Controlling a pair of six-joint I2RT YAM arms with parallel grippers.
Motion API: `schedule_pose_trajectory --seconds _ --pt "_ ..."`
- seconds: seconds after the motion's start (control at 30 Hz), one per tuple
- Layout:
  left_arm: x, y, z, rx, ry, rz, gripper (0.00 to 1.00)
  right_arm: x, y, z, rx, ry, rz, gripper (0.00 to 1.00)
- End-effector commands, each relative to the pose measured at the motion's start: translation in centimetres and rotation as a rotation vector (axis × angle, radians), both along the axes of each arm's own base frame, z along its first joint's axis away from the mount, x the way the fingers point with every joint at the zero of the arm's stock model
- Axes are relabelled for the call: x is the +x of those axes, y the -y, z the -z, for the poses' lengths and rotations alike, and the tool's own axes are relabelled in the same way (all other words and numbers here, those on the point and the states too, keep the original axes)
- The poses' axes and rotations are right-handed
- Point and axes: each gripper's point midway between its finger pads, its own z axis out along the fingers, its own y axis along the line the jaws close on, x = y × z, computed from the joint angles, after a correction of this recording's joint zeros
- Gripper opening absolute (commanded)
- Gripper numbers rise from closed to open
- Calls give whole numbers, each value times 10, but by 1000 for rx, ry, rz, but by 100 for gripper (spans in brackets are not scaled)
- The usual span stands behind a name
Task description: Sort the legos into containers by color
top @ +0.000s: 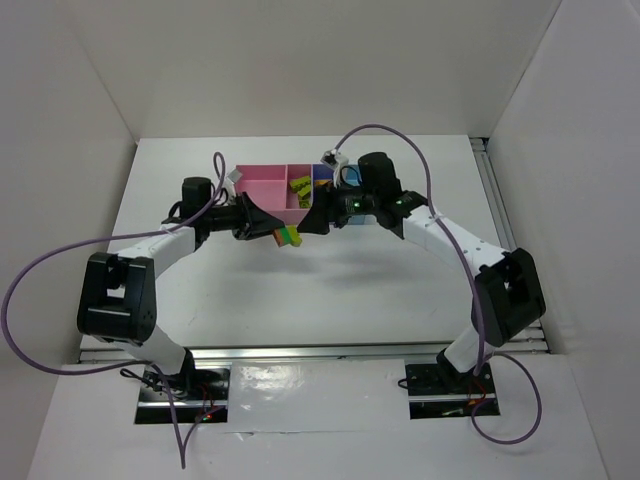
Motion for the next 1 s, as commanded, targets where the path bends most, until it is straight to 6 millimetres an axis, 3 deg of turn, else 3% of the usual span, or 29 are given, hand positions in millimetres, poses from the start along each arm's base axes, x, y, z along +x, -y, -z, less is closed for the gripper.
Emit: schedule_pose_trajectory --seconds 0.0,0.27,0.47,0.7,0.87,0.97 --pt "-13 11 -39 -122 158 200 0 -24 -14 -28 169 -16 -188 79" --pt "-21 11 -56 -161 222 258 0 -18 -20 1 171 -114 -211 87" --pt "-26 12 -66 -178 247 276 0 -9 -24 -5 221 -101 -166 86" --pt "-27 11 -73 -177 282 279 0 -17 -30 -3 295 -169 -223 64" --pt "-28 12 -74 -180 274 277 0 -22 -29 -1 306 -190 -236 32" --pt "-26 8 -69 -168 258 261 0 -17 -26 3 278 -183 -173 25"
